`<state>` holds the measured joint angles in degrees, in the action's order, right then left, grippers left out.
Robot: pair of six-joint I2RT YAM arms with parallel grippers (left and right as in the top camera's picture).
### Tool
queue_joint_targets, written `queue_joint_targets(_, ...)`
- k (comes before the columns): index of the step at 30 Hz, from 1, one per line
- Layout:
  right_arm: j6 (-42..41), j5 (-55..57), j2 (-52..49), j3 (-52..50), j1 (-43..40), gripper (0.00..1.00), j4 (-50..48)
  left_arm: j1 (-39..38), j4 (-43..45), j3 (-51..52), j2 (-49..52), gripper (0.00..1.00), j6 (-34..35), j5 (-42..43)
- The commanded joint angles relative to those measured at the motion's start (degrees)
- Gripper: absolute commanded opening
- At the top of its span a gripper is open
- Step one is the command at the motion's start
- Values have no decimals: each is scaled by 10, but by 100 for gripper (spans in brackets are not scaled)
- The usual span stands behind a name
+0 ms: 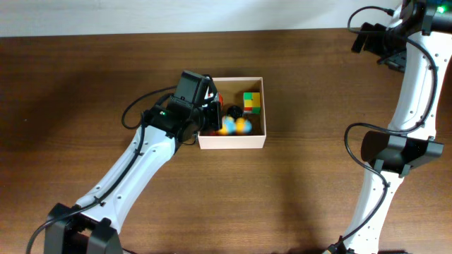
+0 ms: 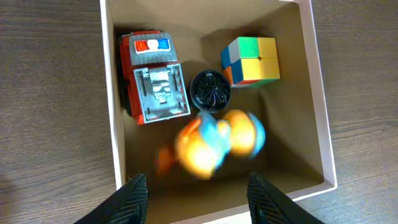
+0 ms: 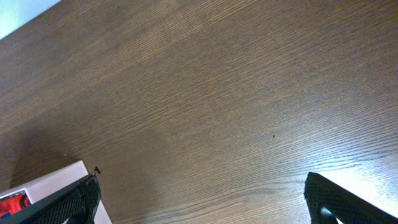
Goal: Pack container
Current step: 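Lower the duck into the box and open the left gripper, then move the left gripper back to the red ball and grasp it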
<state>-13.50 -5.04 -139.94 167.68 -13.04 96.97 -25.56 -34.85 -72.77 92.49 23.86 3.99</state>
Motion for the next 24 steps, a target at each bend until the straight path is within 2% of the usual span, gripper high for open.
queue_joint_targets(1, -3, -3, 0, 10, 2, 99, 3, -3, 7, -10, 4, 53, 1, -4)
queue_joint_targets(5, -3, -3, 0, 10, 2, 99, 3, 5, 10, -15, 4, 53, -4, -4)
queue_joint_targets(9, -3, -3, 0, 10, 2, 99, 3, 30, -10, -33, -3, 54, -37, -5)
queue_joint_targets(20, -3, -3, 0, 10, 2, 99, 3, 155, -176, -63, -43, 56, -108, -29)
queue_joint_targets(23, -3, -3, 0, 10, 2, 99, 3, 176, -235, -62, -42, 60, -117, -36)
queue_joint_targets(24, -3, -3, 0, 10, 2, 99, 3, 182, -252, -62, -42, 65, -123, -42)
